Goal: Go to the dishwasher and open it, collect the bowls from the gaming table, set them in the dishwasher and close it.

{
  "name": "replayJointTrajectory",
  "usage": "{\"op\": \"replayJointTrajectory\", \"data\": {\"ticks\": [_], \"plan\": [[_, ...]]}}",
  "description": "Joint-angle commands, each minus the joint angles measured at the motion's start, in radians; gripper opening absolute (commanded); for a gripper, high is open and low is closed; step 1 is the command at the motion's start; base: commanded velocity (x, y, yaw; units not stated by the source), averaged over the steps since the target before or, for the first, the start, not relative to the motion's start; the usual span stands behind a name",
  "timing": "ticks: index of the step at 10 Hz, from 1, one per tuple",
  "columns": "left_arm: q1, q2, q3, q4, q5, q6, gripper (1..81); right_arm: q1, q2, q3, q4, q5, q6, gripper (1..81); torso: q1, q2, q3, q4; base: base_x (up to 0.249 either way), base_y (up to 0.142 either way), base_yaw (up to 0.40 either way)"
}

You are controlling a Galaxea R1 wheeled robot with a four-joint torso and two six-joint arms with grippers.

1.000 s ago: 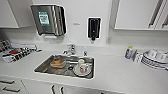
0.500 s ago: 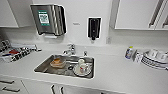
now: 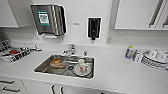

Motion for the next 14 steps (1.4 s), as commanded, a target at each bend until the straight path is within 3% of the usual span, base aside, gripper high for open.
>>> {"op": "replayJointTrajectory", "data": {"ticks": [1, 6, 10, 14], "plan": [[-0.092, -0.042, 0.034, 0.002, 0.017, 0.006, 81.1, 0.177, -0.122, 0.057, 0.006, -0.137, 0.158, 81.1, 0.000, 0.000, 0.000, 0.000, 0.000, 0.000, 0.000], [-0.092, -0.045, 0.030, -0.001, 0.018, 0.006, 81.1, 0.282, -0.163, 0.048, 0.003, -0.249, 0.296, 81.1, 0.000, 0.000, 0.000, 0.000, 0.000, 0.000, 0.000], [-0.092, -0.056, 0.023, 0.002, 0.018, 0.006, 81.1, 0.275, -0.068, -0.033, 0.003, -0.261, 0.300, 81.1, 0.000, 0.000, -0.001, 0.000, 0.000, 0.000, 0.000], [-0.091, -0.059, 0.023, 0.005, 0.018, 0.007, 81.1, 0.278, -0.030, -0.079, 0.003, -0.276, 0.327, 81.1, 0.000, 0.000, -0.001, 0.000, 0.000, 0.000, 0.000]]}}
